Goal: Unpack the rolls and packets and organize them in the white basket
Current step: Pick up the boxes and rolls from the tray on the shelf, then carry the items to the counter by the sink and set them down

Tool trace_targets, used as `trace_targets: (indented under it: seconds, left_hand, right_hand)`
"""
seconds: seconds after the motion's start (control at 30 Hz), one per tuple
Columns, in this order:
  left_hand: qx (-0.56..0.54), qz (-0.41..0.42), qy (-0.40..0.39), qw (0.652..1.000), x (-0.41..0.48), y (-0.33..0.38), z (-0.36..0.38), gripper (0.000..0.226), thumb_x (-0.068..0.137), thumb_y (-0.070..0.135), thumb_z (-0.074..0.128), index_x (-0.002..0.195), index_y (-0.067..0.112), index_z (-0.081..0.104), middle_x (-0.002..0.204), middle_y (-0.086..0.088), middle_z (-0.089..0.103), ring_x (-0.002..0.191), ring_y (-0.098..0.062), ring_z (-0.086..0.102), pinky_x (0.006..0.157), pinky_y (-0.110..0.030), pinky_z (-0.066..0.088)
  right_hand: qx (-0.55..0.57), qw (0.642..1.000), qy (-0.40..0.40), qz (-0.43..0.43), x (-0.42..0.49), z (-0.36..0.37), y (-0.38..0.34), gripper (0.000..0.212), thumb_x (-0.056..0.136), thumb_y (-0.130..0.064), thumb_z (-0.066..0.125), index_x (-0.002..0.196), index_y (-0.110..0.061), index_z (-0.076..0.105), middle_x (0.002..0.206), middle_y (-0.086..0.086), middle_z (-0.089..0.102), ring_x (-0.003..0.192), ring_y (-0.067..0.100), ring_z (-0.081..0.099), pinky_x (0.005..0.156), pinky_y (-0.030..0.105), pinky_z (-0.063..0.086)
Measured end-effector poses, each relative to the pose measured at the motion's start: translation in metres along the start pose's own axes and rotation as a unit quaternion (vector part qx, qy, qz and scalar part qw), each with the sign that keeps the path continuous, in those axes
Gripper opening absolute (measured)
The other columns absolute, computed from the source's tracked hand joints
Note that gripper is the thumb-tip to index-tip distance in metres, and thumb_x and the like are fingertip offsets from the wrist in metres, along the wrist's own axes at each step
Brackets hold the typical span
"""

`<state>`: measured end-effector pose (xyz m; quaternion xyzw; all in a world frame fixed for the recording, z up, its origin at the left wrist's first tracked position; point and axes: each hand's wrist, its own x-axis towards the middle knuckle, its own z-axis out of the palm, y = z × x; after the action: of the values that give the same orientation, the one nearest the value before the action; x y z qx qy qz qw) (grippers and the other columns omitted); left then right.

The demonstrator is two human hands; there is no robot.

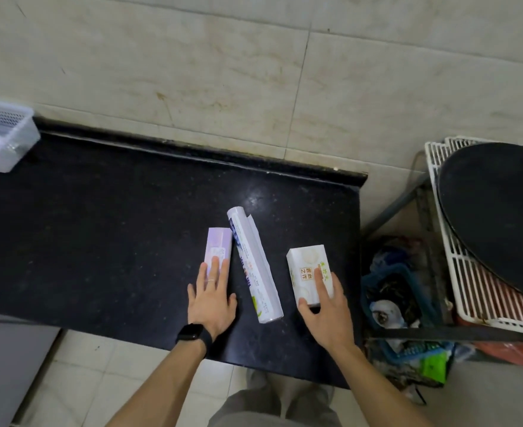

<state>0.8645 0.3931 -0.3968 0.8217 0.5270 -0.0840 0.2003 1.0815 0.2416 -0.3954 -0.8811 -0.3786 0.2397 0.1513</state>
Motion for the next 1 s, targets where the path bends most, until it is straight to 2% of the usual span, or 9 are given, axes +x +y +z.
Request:
trace_targets:
  seconds: [0.17, 0.33, 0.4, 0.5, 0.63, 0.73, 0.8, 0.87, 1.0]
  left_hand:
    - [0.014, 0.002, -0.014, 1.0, 0.002, 0.004, -0.006, 0.083, 0.095, 0.048, 0.039, 0.156, 0.027, -0.013, 0.166, 0.0, -0.014, 0.151, -0.029, -0.013, 0.119, -0.058, 0.011]
    - [-0.05, -0.028, 0.032, 0.998, 0.012, 0.007, -0.022, 0.071, 0.095, 0.046, 0.045, 0.156, 0.031, 0.013, 0.165, -0.007, 0.01, 0.15, -0.035, 0.004, 0.119, -0.053, 0.015]
    - [-0.088, -0.06, 0.05, 0.993, 0.016, 0.007, -0.025, 0.073, 0.093, 0.047, 0.049, 0.156, 0.035, 0.013, 0.164, -0.01, 0.008, 0.149, -0.037, 0.008, 0.119, -0.052, 0.019]
    - [-0.121, -0.095, 0.041, 0.987, 0.018, 0.003, -0.021, 0.081, 0.091, 0.049, 0.052, 0.155, 0.04, 0.004, 0.164, -0.014, 0.005, 0.147, -0.039, 0.014, 0.117, -0.05, 0.025]
    - [-0.176, -0.113, 0.036, 0.977, 0.014, -0.006, -0.01, 0.076, 0.091, 0.046, 0.054, 0.153, 0.047, 0.01, 0.153, -0.003, 0.03, 0.128, -0.028, 0.034, 0.096, -0.04, 0.047]
    - [-0.223, -0.139, 0.053, 0.963, 0.0, -0.007, -0.004, 0.072, 0.091, 0.039, 0.054, 0.152, 0.048, 0.017, 0.149, 0.0, 0.035, 0.123, -0.026, 0.034, 0.094, -0.036, 0.046]
    - [-0.24, -0.151, 0.059, 0.957, -0.014, -0.009, 0.0, 0.07, 0.09, 0.038, 0.053, 0.15, 0.049, 0.02, 0.148, 0.001, 0.037, 0.125, -0.025, 0.034, 0.096, -0.036, 0.044]
    - [-0.249, -0.163, 0.062, 0.953, -0.03, -0.015, 0.002, 0.068, 0.089, 0.041, 0.053, 0.149, 0.051, 0.022, 0.147, 0.003, 0.039, 0.127, -0.023, 0.035, 0.096, -0.037, 0.045]
    - [-0.277, -0.19, 0.079, 0.939, -0.056, -0.028, -0.001, 0.067, 0.087, 0.043, 0.054, 0.149, 0.045, 0.029, 0.136, -0.003, 0.052, 0.122, -0.026, 0.047, 0.095, -0.036, 0.046]
  right_hand:
    - [-0.089, 0.996, 0.019, 0.022, 0.001, -0.007, -0.014, 0.083, 0.09, -0.066, 0.044, 0.16, -0.038, 0.007, 0.168, 0.009, 0.001, 0.152, 0.032, 0.003, 0.122, 0.049, 0.014]
    - [-0.032, 0.993, 0.075, -0.082, -0.001, -0.02, -0.052, 0.075, 0.088, -0.051, 0.064, 0.149, -0.013, 0.04, 0.161, 0.012, 0.026, 0.149, 0.03, 0.018, 0.121, 0.046, 0.025]
    - [0.002, 0.992, 0.037, -0.124, -0.003, -0.017, -0.069, 0.076, 0.089, -0.055, 0.058, 0.152, -0.019, 0.034, 0.162, 0.003, 0.023, 0.149, 0.022, 0.018, 0.12, 0.042, 0.026]
    - [0.044, 0.993, -0.037, -0.107, 0.002, -0.002, -0.092, 0.086, 0.086, -0.063, 0.053, 0.155, -0.027, 0.018, 0.164, -0.004, 0.015, 0.15, 0.018, 0.019, 0.119, 0.039, 0.025]
    - [0.017, 0.993, -0.11, -0.035, 0.018, 0.027, -0.107, 0.109, 0.078, -0.069, 0.062, 0.157, -0.025, 0.0, 0.165, 0.006, 0.016, 0.149, 0.027, 0.025, 0.12, 0.046, 0.028]
    - [-0.039, 0.991, -0.126, 0.027, 0.023, 0.046, -0.102, 0.12, 0.076, -0.072, 0.064, 0.158, -0.018, -0.005, 0.16, 0.013, 0.026, 0.142, 0.033, 0.034, 0.111, 0.046, 0.038]
    - [-0.042, 0.991, -0.115, 0.06, 0.023, 0.053, -0.097, 0.114, 0.076, -0.073, 0.065, 0.154, -0.008, 0.014, 0.149, 0.016, 0.039, 0.135, 0.034, 0.042, 0.104, 0.044, 0.043]
    - [-0.036, 0.991, -0.116, 0.061, 0.022, 0.056, -0.093, 0.092, 0.079, -0.069, 0.066, 0.139, -0.006, 0.036, 0.138, 0.017, 0.049, 0.125, 0.035, 0.05, 0.097, 0.043, 0.047]
    - [0.005, 0.987, -0.153, 0.054, 0.022, 0.049, -0.092, 0.072, 0.089, -0.059, 0.063, 0.133, -0.006, 0.044, 0.135, 0.02, 0.052, 0.122, 0.038, 0.052, 0.098, 0.04, 0.045]
